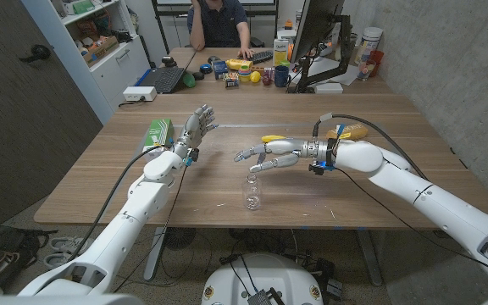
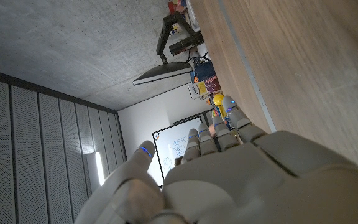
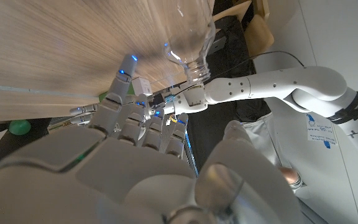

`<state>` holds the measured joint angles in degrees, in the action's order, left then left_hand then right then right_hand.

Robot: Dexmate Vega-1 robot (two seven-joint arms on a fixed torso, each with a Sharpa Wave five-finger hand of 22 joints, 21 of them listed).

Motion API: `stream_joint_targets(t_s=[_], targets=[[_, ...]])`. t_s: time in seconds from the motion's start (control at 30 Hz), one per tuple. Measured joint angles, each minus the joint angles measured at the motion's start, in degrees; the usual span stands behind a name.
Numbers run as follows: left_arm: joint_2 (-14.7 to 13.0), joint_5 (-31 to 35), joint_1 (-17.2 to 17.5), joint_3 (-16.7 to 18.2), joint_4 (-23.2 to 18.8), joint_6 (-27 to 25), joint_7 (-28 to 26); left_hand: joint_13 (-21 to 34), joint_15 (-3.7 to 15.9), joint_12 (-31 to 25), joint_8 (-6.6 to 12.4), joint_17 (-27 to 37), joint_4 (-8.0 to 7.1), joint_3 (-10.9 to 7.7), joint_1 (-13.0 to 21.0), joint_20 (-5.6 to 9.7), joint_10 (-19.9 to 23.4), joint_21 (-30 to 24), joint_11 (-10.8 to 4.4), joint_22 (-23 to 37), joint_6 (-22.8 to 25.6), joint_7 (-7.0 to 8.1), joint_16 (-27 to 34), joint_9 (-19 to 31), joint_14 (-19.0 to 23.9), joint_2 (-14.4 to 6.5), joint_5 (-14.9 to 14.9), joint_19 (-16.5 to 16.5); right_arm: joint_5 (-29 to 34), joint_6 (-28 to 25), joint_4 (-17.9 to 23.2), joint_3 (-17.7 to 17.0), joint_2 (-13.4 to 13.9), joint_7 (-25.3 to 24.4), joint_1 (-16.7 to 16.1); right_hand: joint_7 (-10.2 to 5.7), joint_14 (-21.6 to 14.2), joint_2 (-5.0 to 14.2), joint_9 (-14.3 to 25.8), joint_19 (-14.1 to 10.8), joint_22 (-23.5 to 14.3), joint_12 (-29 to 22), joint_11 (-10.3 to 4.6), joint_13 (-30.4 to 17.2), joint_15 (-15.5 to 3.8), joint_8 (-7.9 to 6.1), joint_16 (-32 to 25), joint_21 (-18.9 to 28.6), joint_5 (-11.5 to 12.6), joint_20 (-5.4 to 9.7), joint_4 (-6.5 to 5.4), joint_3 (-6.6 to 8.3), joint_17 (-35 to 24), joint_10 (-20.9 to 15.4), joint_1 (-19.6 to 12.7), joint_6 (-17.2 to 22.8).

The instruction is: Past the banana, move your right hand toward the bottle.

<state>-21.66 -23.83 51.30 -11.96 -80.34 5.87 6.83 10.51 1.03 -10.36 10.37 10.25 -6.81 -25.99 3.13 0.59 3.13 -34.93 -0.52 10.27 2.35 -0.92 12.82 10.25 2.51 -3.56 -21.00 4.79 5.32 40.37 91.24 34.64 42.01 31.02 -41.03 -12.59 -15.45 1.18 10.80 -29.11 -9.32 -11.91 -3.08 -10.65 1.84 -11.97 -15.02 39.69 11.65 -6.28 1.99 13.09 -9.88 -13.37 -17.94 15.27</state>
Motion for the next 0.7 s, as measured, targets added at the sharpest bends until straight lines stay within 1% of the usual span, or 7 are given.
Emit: stream_joint_targets(t_s=[0.1,0.17,0.33,0.4,0.5,0.6,0.7], targets=[[-0.1,0.0,0.2,0.1,-0.2,0.0,0.0,0.0,0.00,0.0,0.00,0.0,-0.19,0.19,0.0,0.00,0.0,0.0,0.00,0.0,0.0,0.00,0.0,0.0,0.0,0.0,0.0,0.0,0.0,-0.7,0.6,0.1,0.1,1.3,0.2,-0.11,-1.6,0.27,0.0,-0.9,0.0,-0.1,0.14,-0.1,-0.44,0.00,0.0,-0.5,-0.2,0.48,0.62,0.62,0.0,-1.3,-1.0,0.7],[-0.1,-0.1,0.3,0.1,-0.4,0.0,0.0,0.0,0.00,0.0,0.00,0.0,-0.24,0.24,0.0,0.00,0.0,0.4,0.00,0.0,0.0,0.00,0.0,0.0,0.0,0.0,0.0,0.0,0.1,-1.0,1.7,0.1,0.3,1.9,0.2,-0.20,-2.1,0.54,0.0,-0.8,0.0,-0.1,0.19,-0.2,-0.52,0.00,0.0,-0.8,-0.2,0.46,0.67,0.67,0.0,-1.6,-1.4,0.8],[-0.2,-0.2,0.6,0.3,-0.9,-0.1,0.1,0.0,0.00,0.0,0.00,0.0,-0.24,0.24,0.0,0.00,0.0,0.4,0.00,0.0,0.0,0.00,0.0,0.0,0.0,0.0,0.0,0.0,0.7,-1.8,3.0,-0.1,0.6,3.2,-0.1,-0.20,-2.1,0.63,0.3,-0.8,0.0,-0.1,0.02,-0.2,-0.52,0.00,0.0,-1.3,-0.2,0.46,1.06,1.06,0.0,-1.8,-1.9,0.8],[-0.3,-0.2,0.8,0.4,-0.9,-0.1,0.1,0.0,0.00,0.0,0.00,0.0,-0.24,0.24,0.0,0.00,0.0,0.4,0.00,0.0,0.0,0.00,0.0,0.0,0.0,0.0,0.0,0.0,0.8,-2.0,3.4,-0.2,0.7,3.3,-0.2,-0.20,-2.1,0.33,0.3,-0.8,0.0,-0.1,0.02,-0.2,-0.52,0.00,0.2,-1.6,-0.4,0.46,1.09,1.09,0.0,-1.8,-2.2,0.8],[-0.3,-0.3,0.9,0.4,-1.2,-0.1,0.0,0.0,0.00,0.0,0.00,0.0,-0.33,0.34,0.0,0.00,0.0,0.6,0.00,0.0,0.0,0.00,0.0,0.0,0.0,0.0,0.0,0.0,1.1,-2.4,4.3,-0.6,1.0,3.7,-0.6,-0.20,-2.1,0.63,0.3,-0.8,0.0,-0.1,0.02,-0.2,-0.52,0.00,0.2,-1.8,-0.4,0.45,1.09,1.09,0.0,-1.8,-2.5,0.8],[-0.4,-0.3,1.0,0.5,-1.3,-0.1,0.0,0.0,0.00,0.0,0.00,0.0,-0.22,0.73,0.0,0.00,0.0,0.6,0.00,0.0,0.0,0.00,0.0,0.0,0.0,0.0,0.0,0.0,1.3,-2.8,4.5,-0.7,1.0,3.9,-0.7,-0.20,-2.1,0.63,0.3,-0.8,0.0,-0.1,0.02,-0.2,-0.52,0.39,0.2,-2.0,-0.4,0.45,1.33,1.32,0.0,-1.8,-2.5,0.8],[-0.4,-0.3,1.1,0.5,-1.5,-0.1,0.0,0.0,0.00,0.0,0.00,0.0,-0.22,0.73,0.0,0.00,0.0,0.6,0.00,0.0,0.0,0.00,0.0,0.0,0.0,0.0,0.0,0.0,1.4,-3.0,4.5,-0.7,1.0,4.0,-0.7,0.12,-2.2,0.63,0.3,-0.8,0.0,-0.1,0.02,-0.2,-0.65,0.39,0.6,-2.2,-0.4,0.45,1.33,1.32,0.0,-1.8,-2.5,1.1]])
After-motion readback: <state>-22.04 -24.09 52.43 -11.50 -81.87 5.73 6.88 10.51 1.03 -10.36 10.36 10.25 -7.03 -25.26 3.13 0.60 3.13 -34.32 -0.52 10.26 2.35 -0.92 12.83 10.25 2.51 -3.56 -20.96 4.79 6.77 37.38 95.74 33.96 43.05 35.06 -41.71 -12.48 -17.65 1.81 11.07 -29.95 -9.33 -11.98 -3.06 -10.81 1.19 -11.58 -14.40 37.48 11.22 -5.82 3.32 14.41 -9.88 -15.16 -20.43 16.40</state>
